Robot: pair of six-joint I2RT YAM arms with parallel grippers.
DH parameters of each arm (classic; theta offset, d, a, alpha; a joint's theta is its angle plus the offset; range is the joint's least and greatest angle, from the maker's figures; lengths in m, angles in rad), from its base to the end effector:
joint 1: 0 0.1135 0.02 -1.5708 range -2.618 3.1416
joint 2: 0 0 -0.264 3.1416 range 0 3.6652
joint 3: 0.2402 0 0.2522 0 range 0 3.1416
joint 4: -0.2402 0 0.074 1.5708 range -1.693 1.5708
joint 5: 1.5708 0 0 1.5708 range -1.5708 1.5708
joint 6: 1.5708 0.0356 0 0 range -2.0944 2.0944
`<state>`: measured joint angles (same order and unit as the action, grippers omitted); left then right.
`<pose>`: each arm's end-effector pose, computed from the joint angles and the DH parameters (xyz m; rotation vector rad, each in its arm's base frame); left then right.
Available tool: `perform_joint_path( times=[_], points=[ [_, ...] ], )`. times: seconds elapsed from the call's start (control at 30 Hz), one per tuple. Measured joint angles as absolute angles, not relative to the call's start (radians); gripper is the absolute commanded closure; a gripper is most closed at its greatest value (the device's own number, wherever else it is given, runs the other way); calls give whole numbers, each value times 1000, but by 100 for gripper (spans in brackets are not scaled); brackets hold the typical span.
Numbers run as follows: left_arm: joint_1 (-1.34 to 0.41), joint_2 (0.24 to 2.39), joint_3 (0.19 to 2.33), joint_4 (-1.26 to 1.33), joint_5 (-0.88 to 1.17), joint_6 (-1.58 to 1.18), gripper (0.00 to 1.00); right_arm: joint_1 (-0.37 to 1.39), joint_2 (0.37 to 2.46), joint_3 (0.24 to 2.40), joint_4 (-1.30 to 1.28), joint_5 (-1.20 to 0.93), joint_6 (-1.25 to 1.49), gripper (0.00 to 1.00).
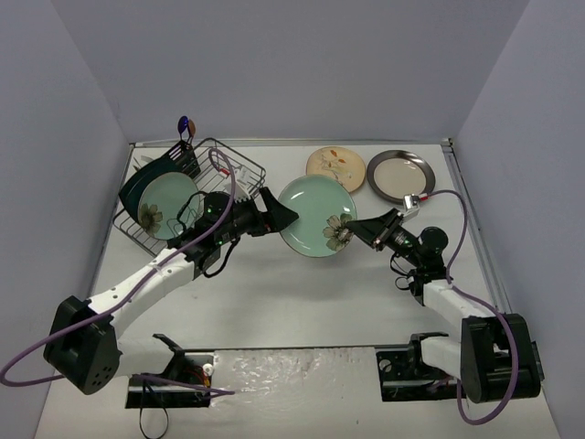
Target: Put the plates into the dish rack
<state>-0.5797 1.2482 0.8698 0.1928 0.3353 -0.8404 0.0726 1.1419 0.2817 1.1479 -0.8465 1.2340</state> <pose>0.2378 -0.1697 0.3093 0.0178 1.9440 -1.2884 0.2066 0.0418 0.2347 0.0604 1.5882 1.5943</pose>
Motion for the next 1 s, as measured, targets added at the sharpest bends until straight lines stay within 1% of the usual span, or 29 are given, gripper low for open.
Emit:
perform_joint_path(
  times=[0.17, 0.27, 0.33, 0.37, 0.43, 0.47, 0.53, 0.63, 0.7, 0.77, 0.8, 1.0],
  points=[
    [-604, 1265, 875, 237, 336, -876, 59, 95, 1163, 282, 1153, -846, 1234, 100],
    [-608, 1266, 875, 244, 336, -888, 80, 100, 1175, 282, 1152, -846, 1234, 100],
    [-608, 1265, 875, 243, 330, -894, 97, 101, 1177, 282, 1151, -846, 1234, 100],
    [-609, 1265, 875, 244, 329, -897, 100, 101, 1177, 282, 1154, -846, 1232, 100],
    [-609, 1258, 875, 252, 330, -910, 100, 102, 1178, 282, 1154, -842, 1227, 100],
    [-610, 1251, 875, 252, 328, -911, 100, 104, 1178, 282, 1157, -842, 1224, 94],
    [-610, 1239, 875, 245, 328, -909, 100, 106, 1178, 282, 1163, -842, 1223, 72],
    [-610, 1227, 875, 221, 325, -862, 100, 110, 1177, 284, 1154, -842, 1201, 35],
    [-610, 1220, 877, 173, 320, -799, 100, 112, 1170, 293, 1127, -842, 1166, 17],
    [-610, 1217, 881, 121, 314, -745, 100, 112, 1152, 308, 1080, -838, 1126, 3],
    [-609, 1216, 887, 90, 312, -714, 100, 112, 1141, 316, 1051, -835, 1103, 0],
    [-599, 1194, 998, -139, 296, -505, 100, 112, 1075, 374, 851, -821, 955, 0]
  ],
)
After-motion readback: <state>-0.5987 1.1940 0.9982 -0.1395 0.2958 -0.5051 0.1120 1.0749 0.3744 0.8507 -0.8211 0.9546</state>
